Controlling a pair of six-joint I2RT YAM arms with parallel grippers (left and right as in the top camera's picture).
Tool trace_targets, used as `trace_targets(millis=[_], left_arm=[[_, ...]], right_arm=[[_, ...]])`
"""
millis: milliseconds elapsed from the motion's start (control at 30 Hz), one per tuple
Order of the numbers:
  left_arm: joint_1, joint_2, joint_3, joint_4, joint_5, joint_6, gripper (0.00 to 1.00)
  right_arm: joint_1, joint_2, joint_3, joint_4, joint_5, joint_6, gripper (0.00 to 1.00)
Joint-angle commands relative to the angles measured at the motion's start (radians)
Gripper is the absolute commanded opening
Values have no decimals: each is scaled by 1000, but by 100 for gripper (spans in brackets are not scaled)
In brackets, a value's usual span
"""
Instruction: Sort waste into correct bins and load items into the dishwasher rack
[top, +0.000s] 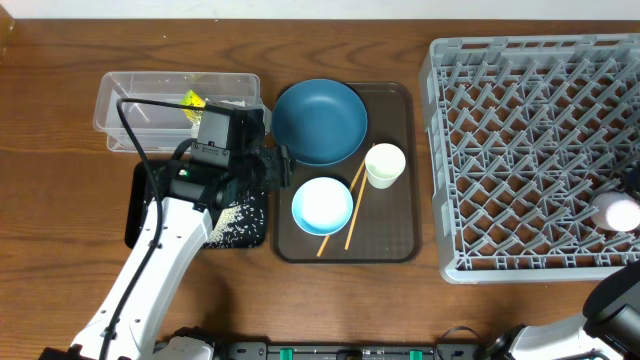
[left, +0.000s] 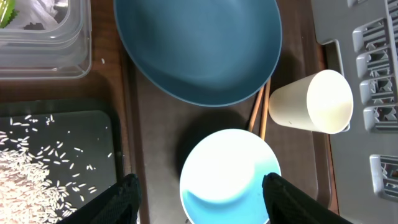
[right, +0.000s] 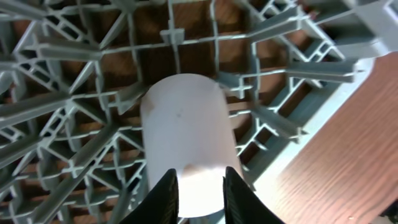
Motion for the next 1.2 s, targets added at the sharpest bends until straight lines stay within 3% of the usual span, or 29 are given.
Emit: trace_targets(millis=[0,67,233,967,1167], left_arm=[[0,10,11,-5,-13,10,66],[0,10,11,-8,-13,10,66],[0,10,11,-8,-13,10,66],[0,10,11,-8,-13,10,66],[0,10,11,-12,-13,10,66]], right_arm=[[-8,-2,24,4,45,8,23],[-8,-2,24,-6,26,7,23],[-8,-9,25,-68,-34,7,3],[-9,-12,-60,38,-8,7,7],[-10,-12,-79,101,74,8,16]])
